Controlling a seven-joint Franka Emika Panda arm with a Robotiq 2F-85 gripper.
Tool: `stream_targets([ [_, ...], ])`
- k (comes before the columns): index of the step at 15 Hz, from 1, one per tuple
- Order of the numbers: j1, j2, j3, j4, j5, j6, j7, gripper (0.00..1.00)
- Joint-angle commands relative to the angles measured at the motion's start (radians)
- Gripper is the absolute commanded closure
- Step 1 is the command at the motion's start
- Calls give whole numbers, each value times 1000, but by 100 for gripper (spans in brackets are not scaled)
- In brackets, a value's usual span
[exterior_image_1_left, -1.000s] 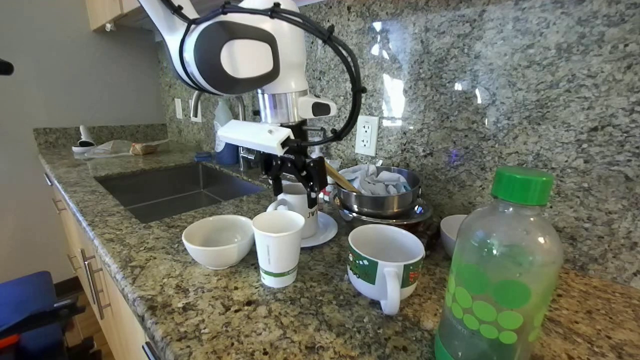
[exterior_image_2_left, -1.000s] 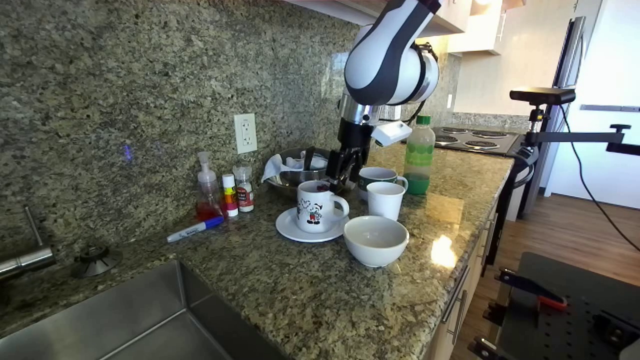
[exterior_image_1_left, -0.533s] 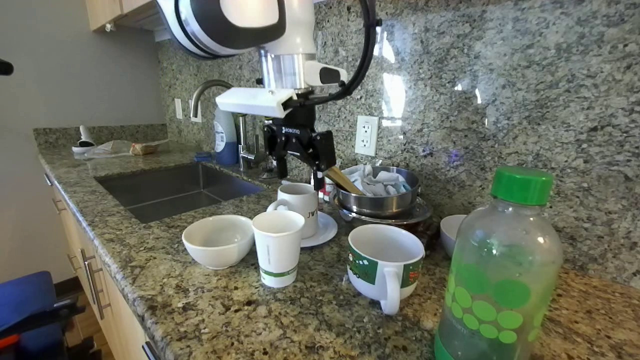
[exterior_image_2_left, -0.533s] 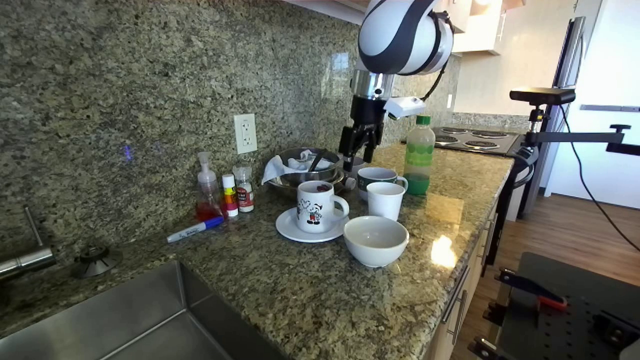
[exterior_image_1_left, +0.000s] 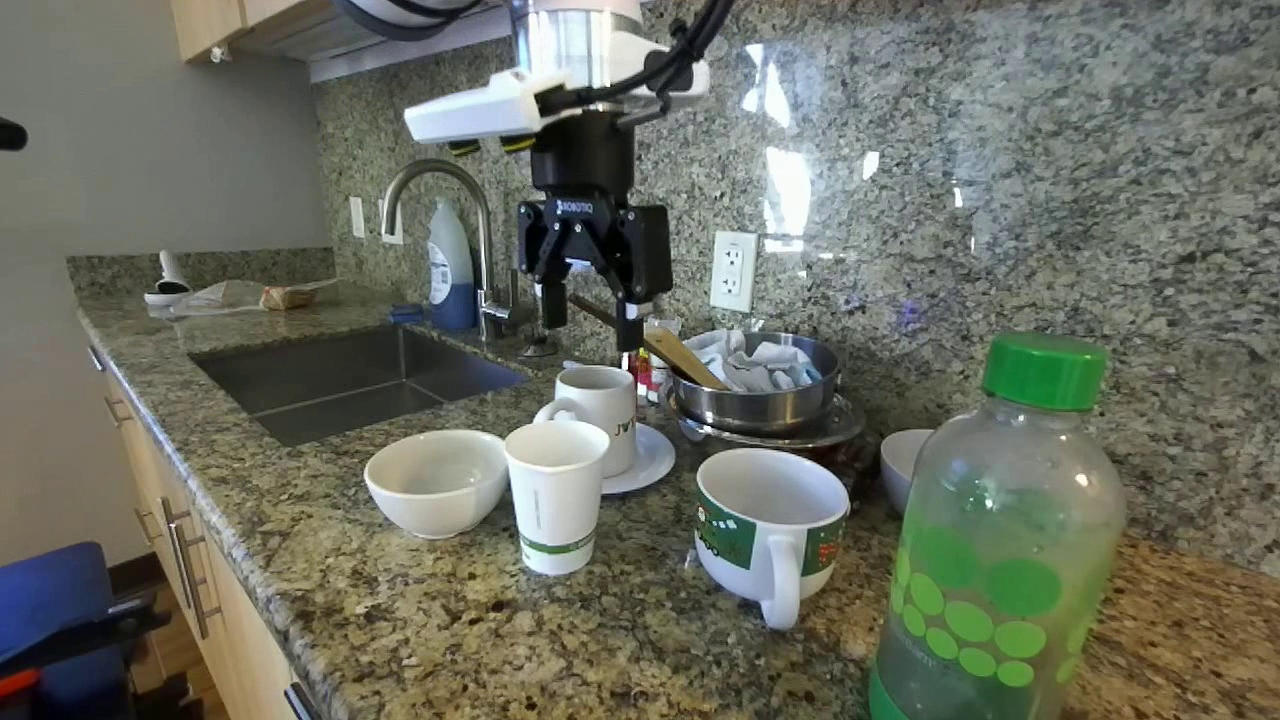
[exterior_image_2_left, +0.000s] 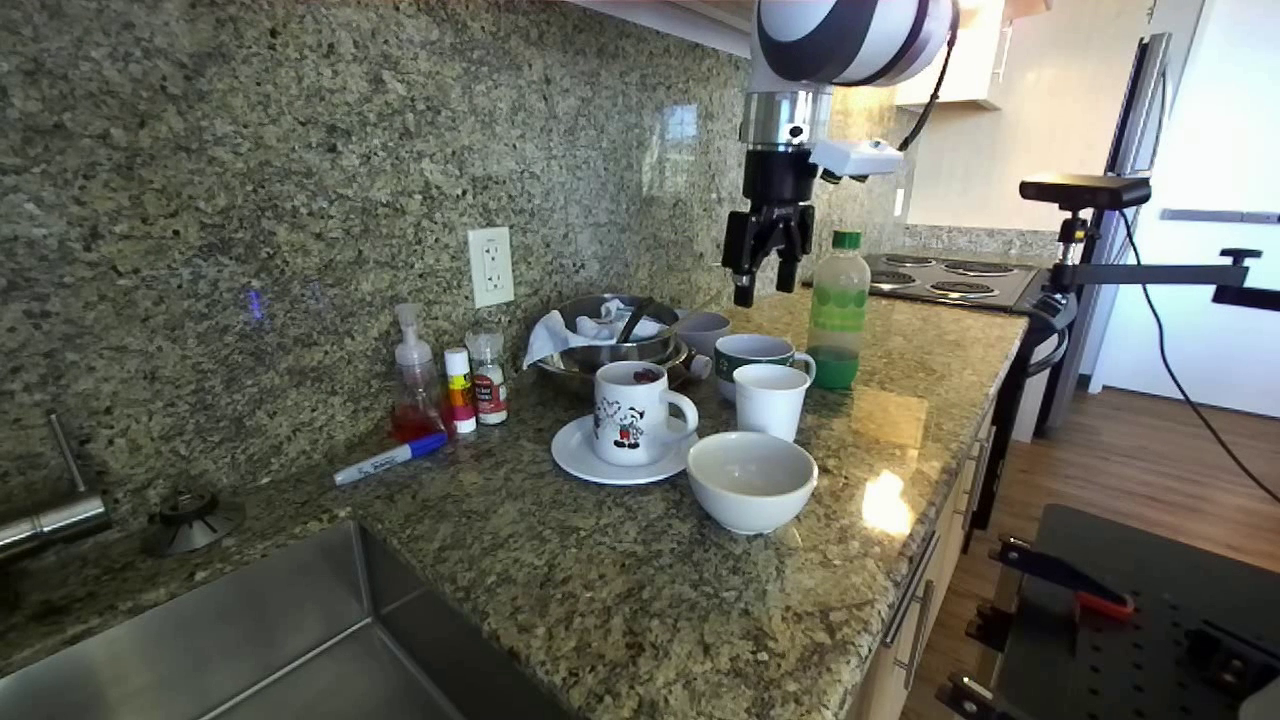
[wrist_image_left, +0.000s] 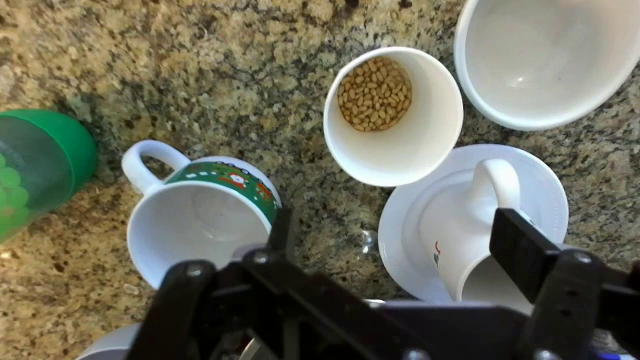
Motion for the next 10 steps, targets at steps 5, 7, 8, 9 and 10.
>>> stream_targets([
  [5,-20,-83,-25,-53,-19,-105,22,0],
  [7,-15,-40,-26,-21,0,-88,6,0],
  [8,-16,-44,-27,-27,0,-88,6,0],
  [9,-16,-46,-27,-30,0,-88,6,0],
  [10,-16,-48,-27,-32,0,-88,6,0],
])
